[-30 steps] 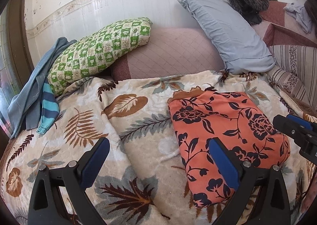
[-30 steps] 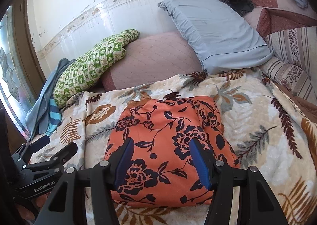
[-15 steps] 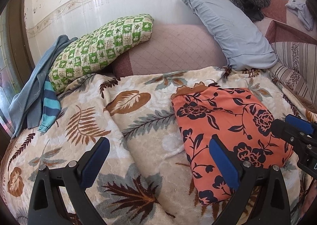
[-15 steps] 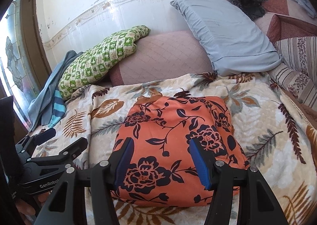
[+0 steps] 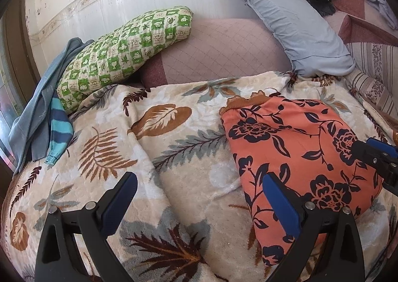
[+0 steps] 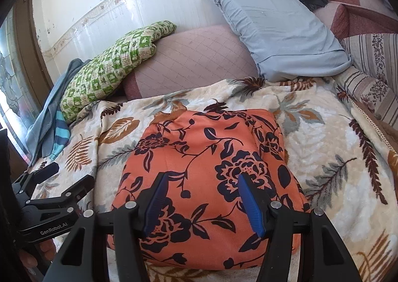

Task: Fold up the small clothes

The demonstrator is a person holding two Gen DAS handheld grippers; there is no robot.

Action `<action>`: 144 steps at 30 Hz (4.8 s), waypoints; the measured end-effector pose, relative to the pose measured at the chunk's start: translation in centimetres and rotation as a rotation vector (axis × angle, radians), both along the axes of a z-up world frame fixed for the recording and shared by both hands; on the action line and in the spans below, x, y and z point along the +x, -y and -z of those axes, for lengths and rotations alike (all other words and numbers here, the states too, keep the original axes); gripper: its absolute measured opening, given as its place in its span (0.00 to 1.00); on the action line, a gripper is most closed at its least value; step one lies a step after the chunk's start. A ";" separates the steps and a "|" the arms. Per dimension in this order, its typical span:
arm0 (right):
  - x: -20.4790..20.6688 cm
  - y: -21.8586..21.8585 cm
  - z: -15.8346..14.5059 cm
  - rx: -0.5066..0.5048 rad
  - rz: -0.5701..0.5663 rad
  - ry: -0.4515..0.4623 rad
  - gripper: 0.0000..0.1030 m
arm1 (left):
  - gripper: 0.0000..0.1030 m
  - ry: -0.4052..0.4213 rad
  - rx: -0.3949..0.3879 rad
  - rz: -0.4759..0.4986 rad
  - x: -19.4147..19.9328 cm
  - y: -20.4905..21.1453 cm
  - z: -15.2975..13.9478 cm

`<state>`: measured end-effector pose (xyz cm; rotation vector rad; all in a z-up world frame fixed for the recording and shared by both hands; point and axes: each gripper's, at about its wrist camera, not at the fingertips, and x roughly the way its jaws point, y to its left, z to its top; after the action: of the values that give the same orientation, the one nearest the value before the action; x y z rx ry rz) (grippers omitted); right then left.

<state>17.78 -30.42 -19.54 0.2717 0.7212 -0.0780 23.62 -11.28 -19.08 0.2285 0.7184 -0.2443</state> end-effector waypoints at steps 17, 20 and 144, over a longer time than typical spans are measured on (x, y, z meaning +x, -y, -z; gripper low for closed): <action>0.1 -1.0 0.1 -0.011 -0.024 -0.001 0.60 | 0.98 -0.005 0.015 0.002 0.1 0.3 0.4; 0.2 -0.8 0.1 -0.017 -0.022 -0.002 0.60 | 0.98 -0.017 0.019 0.020 0.1 0.5 0.7; 5.7 -7.3 3.6 0.140 -0.291 -0.104 0.48 | 0.81 -0.148 -0.005 -0.067 3.0 -6.5 4.1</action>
<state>23.50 -23.10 -23.11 0.2955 0.8648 0.2368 26.57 -4.79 -23.19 0.1828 0.8701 -0.2007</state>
